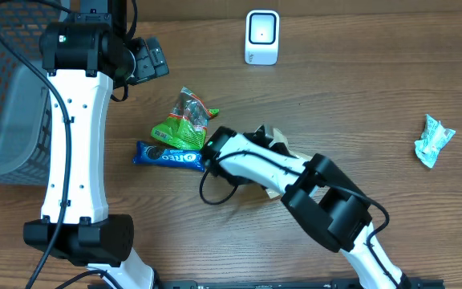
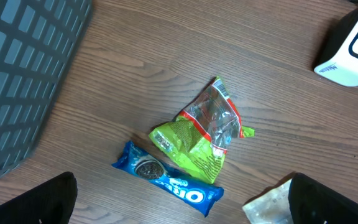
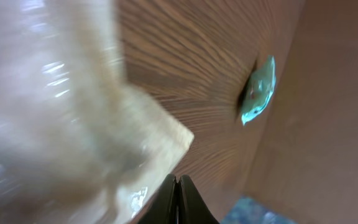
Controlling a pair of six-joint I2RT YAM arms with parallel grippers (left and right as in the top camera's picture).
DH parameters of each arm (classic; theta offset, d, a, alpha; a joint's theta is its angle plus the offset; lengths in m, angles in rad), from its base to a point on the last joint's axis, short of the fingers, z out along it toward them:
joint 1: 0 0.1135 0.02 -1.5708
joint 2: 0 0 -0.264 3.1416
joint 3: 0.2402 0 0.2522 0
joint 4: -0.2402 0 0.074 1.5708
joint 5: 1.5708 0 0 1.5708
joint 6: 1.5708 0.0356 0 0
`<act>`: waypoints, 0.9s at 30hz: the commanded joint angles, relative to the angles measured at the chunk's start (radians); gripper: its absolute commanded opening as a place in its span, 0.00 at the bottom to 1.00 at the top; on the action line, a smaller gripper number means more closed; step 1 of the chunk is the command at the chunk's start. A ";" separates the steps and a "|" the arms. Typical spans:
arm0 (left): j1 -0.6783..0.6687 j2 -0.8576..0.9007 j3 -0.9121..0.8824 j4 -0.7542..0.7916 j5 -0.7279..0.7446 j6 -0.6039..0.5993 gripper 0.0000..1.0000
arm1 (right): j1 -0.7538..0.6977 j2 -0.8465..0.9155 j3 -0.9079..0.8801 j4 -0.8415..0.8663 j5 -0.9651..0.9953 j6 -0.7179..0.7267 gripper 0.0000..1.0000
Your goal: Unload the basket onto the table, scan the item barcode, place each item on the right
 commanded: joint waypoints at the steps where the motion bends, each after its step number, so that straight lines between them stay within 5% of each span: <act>1: 0.002 0.011 0.003 0.004 0.004 0.016 1.00 | -0.072 -0.098 0.014 -0.001 -0.019 0.124 0.04; 4: 0.002 0.011 0.003 0.004 0.004 0.016 1.00 | -0.165 -0.169 0.044 0.008 -0.103 0.130 0.10; 6: 0.002 0.011 0.003 0.004 0.004 0.016 1.00 | -0.243 -0.224 0.071 0.044 -0.191 0.069 0.28; 12: 0.002 0.011 0.003 0.004 0.003 0.016 1.00 | -0.572 -0.377 0.085 0.288 -0.974 -0.513 0.85; 19: 0.002 0.011 0.003 0.090 0.035 0.015 1.00 | -0.895 -0.370 -0.026 0.277 -1.349 -0.756 0.89; 27: 0.000 0.017 0.003 0.123 0.209 0.016 0.94 | -0.937 -0.370 -0.286 0.483 -1.444 -0.881 0.89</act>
